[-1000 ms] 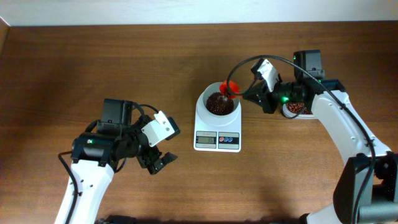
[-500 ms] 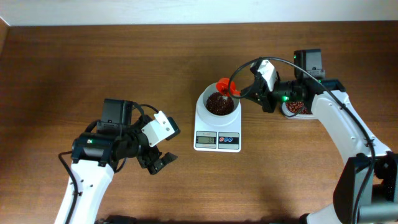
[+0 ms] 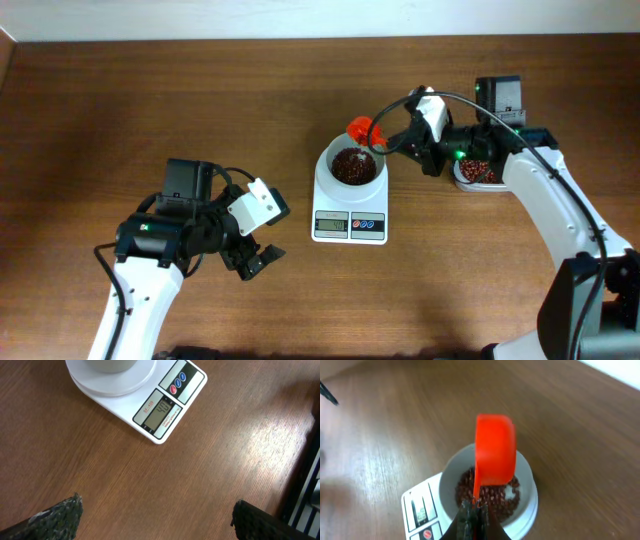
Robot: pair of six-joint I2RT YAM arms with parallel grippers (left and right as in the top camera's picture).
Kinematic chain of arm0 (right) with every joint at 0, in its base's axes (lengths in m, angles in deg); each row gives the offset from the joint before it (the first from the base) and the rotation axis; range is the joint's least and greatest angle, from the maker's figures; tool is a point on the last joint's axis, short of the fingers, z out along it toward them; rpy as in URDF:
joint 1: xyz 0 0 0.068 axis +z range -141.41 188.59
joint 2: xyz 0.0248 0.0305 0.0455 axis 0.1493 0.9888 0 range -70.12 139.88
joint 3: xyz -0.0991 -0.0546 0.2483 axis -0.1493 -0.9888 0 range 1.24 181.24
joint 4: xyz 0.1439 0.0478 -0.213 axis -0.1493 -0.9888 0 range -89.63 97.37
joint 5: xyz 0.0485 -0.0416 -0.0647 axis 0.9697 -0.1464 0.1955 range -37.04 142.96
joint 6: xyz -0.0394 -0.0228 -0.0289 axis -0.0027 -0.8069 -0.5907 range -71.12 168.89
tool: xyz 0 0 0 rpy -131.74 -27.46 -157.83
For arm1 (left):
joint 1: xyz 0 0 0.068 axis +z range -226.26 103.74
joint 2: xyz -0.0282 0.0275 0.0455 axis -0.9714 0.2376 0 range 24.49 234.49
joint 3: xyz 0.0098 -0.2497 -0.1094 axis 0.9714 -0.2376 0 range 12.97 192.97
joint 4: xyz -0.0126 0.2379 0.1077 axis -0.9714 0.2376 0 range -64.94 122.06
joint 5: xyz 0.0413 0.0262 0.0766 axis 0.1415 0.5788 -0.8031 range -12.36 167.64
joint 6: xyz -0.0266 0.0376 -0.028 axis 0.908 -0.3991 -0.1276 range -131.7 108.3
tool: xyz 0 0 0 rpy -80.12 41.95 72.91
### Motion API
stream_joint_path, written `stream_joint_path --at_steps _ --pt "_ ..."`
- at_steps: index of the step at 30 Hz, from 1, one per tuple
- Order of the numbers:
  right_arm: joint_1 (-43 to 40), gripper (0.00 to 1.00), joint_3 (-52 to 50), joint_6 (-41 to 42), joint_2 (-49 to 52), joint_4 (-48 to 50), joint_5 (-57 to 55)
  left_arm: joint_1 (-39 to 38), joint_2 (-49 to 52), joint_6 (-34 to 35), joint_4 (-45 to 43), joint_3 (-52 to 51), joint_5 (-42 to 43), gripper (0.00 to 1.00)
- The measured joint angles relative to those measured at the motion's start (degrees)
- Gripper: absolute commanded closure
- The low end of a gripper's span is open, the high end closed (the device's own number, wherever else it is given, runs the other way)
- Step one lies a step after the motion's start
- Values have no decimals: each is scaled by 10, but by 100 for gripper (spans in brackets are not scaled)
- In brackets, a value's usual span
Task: Scoop and weigh 50g on scale
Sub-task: 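Return the empty scoop to the bean tub with the right gripper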
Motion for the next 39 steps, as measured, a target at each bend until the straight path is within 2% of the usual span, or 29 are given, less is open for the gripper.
stream_joint_path --at_steps 6,11,17,22,23,25,27,30,35,39 --pt "7 96 0 -3 -5 0 -8 0 0 0 0 0 0 1" --pt "51 96 0 -15 -23 -1 -88 0 0 0 0 0 0 1" --pt "54 96 0 -19 -31 -14 -144 0 0 0 0 0 0 1" --pt "54 96 0 -19 -53 -17 -147 0 0 0 0 0 0 1" --pt "54 96 0 -19 -86 -20 -160 0 0 0 0 0 0 1" --pt "33 96 1 -19 -114 -75 -230 0 0 0 -1 0 0 1" --pt "-31 96 3 -20 -157 -115 -329 0 0 0 0 0 0 1" --pt "-127 96 4 -4 -140 -175 -399 0 0 0 0 0 0 1" --pt "-196 96 4 25 -75 -201 -394 0 0 0 0 0 0 1" --pt "-197 96 4 34 -23 -206 -366 0 0 0 0 0 0 1"
